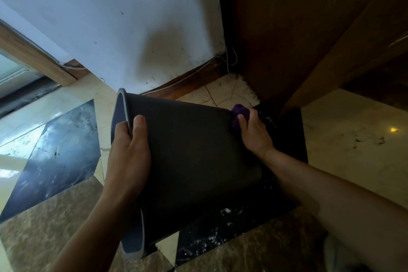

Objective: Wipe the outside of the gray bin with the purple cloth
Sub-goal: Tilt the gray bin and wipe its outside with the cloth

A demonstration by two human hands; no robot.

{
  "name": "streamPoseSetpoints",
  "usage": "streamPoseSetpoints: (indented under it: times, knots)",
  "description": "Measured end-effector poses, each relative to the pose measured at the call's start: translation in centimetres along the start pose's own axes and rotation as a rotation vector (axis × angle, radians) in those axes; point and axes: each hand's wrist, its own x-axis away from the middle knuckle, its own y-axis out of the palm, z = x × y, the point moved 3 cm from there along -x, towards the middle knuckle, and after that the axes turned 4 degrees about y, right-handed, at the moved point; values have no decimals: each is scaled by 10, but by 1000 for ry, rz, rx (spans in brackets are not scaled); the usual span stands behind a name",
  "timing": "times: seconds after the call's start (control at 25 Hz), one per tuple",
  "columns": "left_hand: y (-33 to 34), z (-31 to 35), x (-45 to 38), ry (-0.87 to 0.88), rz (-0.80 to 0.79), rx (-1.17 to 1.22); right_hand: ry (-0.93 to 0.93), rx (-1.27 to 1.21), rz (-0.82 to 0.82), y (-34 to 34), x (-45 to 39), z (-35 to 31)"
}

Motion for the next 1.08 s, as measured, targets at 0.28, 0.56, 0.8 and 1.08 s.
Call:
streamPoseSetpoints:
  times: [0.28, 0.56, 0.8, 1.08]
  knots:
    - [1, 5, 3, 2, -16, 4, -167, 216, 151, -3, 26, -27]
    - [4, 2, 8, -62, -4, 179, -734, 101, -10, 27, 140, -131]
    - [-8, -23, 4, -175, -14, 314, -779, 201, -35, 39, 136, -117]
    - [-30, -29, 2, -70, 21, 55, -385, 376, 34, 29, 50, -63]
